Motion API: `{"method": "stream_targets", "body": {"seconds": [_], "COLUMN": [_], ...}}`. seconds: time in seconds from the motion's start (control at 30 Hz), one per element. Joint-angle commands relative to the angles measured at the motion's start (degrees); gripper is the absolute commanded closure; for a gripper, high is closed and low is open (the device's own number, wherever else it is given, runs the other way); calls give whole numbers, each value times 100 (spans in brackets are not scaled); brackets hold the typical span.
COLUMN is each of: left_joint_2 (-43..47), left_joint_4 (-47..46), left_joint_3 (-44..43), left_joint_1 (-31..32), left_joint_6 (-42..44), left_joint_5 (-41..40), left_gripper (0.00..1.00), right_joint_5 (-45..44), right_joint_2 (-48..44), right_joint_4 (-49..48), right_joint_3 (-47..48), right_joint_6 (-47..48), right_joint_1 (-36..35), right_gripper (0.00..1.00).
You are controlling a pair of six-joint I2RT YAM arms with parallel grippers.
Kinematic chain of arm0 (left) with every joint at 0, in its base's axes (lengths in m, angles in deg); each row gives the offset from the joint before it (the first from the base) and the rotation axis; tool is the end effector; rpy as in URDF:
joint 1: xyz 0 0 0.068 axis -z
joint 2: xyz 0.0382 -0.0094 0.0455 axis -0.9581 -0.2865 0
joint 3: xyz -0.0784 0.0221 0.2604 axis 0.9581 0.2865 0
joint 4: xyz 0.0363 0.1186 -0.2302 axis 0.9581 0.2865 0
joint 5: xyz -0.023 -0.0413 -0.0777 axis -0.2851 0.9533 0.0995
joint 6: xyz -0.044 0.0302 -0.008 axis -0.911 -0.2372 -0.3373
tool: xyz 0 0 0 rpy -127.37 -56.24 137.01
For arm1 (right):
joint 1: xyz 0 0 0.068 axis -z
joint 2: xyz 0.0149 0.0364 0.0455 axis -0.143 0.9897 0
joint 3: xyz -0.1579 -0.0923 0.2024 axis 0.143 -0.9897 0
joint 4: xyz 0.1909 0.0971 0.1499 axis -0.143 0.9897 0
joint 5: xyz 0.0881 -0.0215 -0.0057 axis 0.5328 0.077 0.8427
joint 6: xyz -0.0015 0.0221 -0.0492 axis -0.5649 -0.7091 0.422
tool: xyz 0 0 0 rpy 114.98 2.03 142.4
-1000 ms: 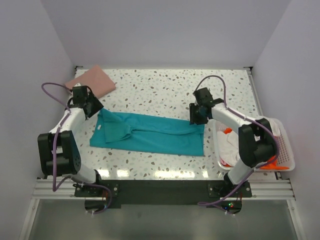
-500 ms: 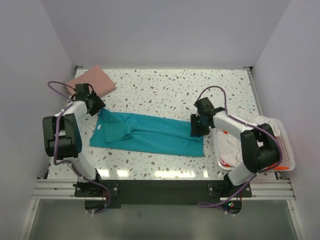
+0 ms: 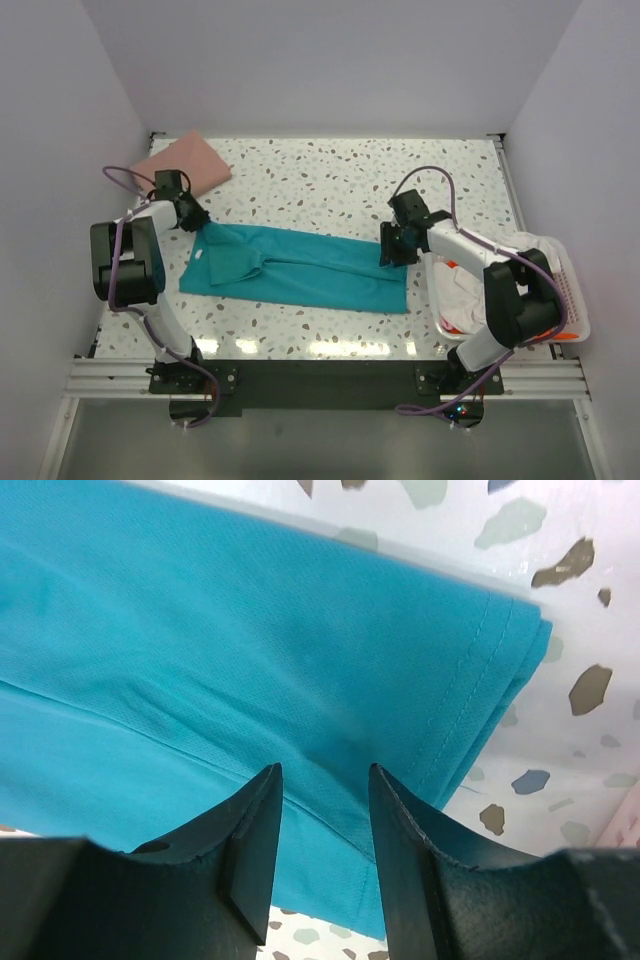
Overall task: Fold and stack the t-shirts
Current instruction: Fold the tshirt
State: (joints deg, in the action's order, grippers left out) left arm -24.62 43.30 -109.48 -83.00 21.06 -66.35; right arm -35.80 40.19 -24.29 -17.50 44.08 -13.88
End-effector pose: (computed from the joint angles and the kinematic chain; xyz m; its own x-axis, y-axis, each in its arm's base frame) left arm 0.3681 0.0602 0.1562 -0.5818 -0.6779 -0.4493 -0.5626 0.7344 -0.3795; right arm 0.2780 0.1147 0.1861 -0.9318 0.0262 -0.3619 -0.0466 0.9805 0.1910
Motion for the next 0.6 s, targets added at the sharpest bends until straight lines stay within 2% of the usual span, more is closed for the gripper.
{"method": "stream_targets", "body": {"seconds": [0.0, 0.03, 0.13, 0.23, 0.47, 0.57], "left_joint_2": [-11, -11, 7, 86, 244, 209], "left_joint_4": [-353, -353, -353, -397, -643, -661], "left_joint_3": [-107, -98, -36, 78, 456, 517], "left_joint_1": [-54, -63, -107, -230, -467, -511], "left_joint_6": [62, 62, 62, 71, 176, 263], "left_joint_5": [65, 56, 38, -23, 56, 91], "left_gripper": [75, 83, 95, 100, 100, 94], "right_joint_5": [-83, -83, -118, -188, -241, -338], "right_joint_2": [61, 149, 264, 404, 738, 844], "right_joint_4": [-101, -127, -180, -172, -22, 22], "right_joint_3": [309, 301, 213, 108, 63, 90], "right_joint_6": [7, -2, -28, -63, -142, -160], "right_joint_1": [-22, -22, -22, -22, -13, -22], "right_gripper": [56, 56, 56, 56, 57, 57]}}
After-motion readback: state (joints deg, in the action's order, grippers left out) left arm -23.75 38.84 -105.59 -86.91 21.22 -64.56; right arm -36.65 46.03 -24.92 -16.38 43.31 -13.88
